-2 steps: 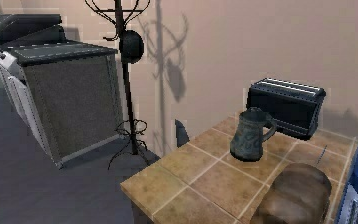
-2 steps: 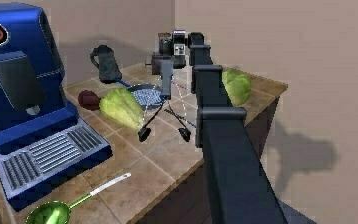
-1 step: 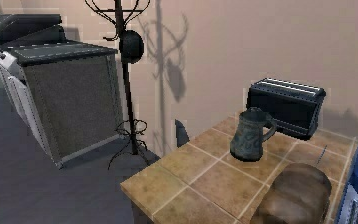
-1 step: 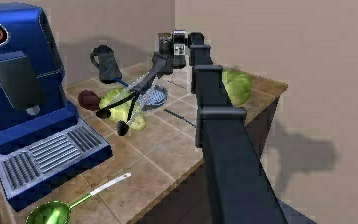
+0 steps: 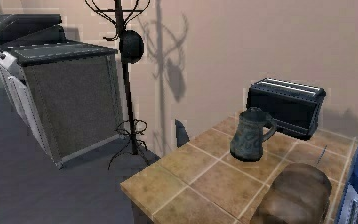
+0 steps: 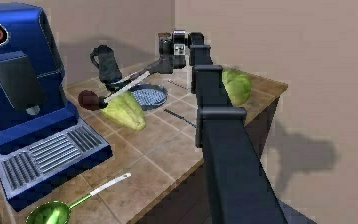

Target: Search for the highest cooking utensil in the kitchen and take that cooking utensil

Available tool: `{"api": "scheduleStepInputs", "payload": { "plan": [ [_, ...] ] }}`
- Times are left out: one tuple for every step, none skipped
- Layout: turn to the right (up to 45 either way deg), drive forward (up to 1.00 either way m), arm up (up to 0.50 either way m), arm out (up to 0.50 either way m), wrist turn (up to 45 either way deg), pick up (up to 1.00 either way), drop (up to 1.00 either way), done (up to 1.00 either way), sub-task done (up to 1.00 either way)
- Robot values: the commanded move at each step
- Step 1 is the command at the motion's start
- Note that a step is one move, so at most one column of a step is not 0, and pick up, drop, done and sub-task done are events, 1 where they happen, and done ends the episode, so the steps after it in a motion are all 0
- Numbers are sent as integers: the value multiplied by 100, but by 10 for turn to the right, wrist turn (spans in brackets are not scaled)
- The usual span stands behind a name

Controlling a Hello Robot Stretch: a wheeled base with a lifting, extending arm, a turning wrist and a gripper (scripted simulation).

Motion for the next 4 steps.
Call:
{"api": "scheduleStepInputs", "payload": {
  "plan": [
    [0,0,0,0,450,0,0,0,0],
    [0,0,0,0,270,0,0,0,0],
    [0,0,-12,0,0,0,0,0,0],
    [0,0,0,0,0,100,0,0,0]
  ]
}}
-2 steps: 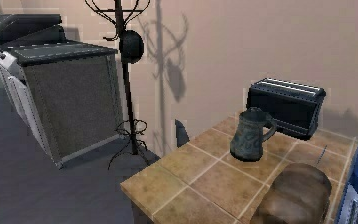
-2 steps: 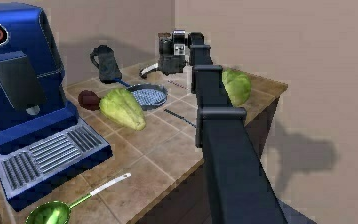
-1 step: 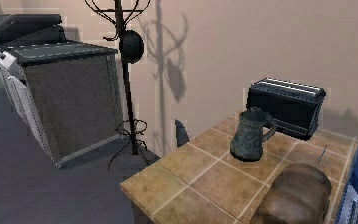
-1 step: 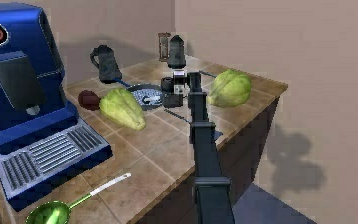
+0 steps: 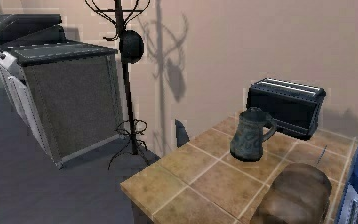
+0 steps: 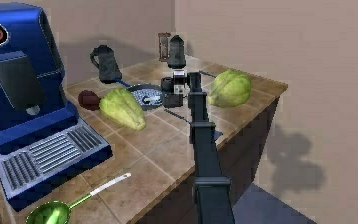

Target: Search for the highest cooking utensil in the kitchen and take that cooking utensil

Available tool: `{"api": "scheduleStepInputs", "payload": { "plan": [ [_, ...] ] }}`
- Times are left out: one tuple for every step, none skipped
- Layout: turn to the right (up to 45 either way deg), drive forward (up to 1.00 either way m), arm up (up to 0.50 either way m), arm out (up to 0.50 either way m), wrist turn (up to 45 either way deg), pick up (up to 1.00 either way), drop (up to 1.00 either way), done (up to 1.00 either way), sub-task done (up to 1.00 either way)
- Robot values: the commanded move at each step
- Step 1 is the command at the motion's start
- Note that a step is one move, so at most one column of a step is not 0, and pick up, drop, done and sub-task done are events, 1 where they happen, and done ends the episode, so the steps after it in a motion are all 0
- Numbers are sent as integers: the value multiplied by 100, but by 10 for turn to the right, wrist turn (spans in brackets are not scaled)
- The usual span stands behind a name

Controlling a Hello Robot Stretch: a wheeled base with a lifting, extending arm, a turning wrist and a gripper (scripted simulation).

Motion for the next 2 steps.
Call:
{"api": "scheduleStepInputs", "payload": {
  "plan": [
    [0,0,10,0,0,0,0,0,0],
    [0,0,0,0,0,0,0,100,0]
  ]
}}
